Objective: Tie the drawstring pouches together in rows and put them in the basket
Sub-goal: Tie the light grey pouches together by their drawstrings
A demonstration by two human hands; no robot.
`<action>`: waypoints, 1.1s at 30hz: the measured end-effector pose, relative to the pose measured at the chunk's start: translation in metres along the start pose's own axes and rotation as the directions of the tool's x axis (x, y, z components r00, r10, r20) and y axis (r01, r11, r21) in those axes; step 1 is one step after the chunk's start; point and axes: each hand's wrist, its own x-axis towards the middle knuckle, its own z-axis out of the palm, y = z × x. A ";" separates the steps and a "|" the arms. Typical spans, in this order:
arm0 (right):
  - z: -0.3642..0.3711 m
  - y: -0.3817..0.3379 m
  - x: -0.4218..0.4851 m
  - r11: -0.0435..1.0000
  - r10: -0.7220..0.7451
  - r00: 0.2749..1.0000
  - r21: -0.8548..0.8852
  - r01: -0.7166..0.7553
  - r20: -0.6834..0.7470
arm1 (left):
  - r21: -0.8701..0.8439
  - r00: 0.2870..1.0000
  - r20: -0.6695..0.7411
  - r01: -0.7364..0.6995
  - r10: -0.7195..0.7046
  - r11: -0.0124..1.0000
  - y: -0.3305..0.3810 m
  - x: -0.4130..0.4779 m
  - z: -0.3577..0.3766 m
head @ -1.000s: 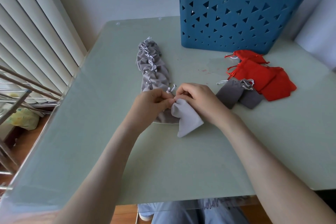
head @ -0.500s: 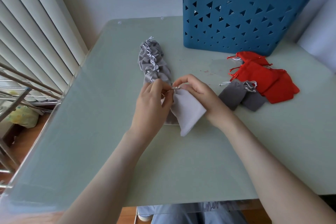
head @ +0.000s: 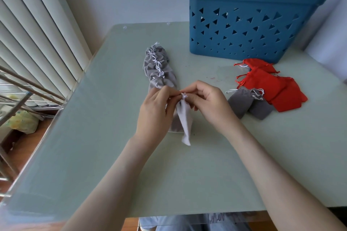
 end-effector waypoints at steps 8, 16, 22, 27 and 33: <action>0.002 -0.002 -0.003 0.977 -0.081 0.996 -0.203 0.070 -0.045 | -0.048 0.999 0.029 0.040 -0.039 0.998 0.002 0.000 -0.002; 0.004 0.001 -0.003 0.956 -0.131 0.986 -0.277 0.097 -0.106 | 0.031 0.991 -0.035 0.132 -0.131 0.991 -0.002 -0.001 0.000; -0.002 0.006 0.003 0.954 -0.132 0.952 -0.296 0.047 -0.276 | -0.072 0.968 -0.058 0.241 -0.245 0.968 0.003 0.000 -0.001; -0.002 0.006 0.004 0.992 0.038 0.971 -0.108 -0.065 -0.237 | -0.081 0.974 -0.029 0.221 -0.224 0.972 -0.001 0.000 -0.002; -0.011 0.000 0.002 0.979 0.205 0.978 0.013 -0.204 -0.047 | 0.004 0.977 0.120 0.179 -0.179 0.984 -0.010 -0.001 0.001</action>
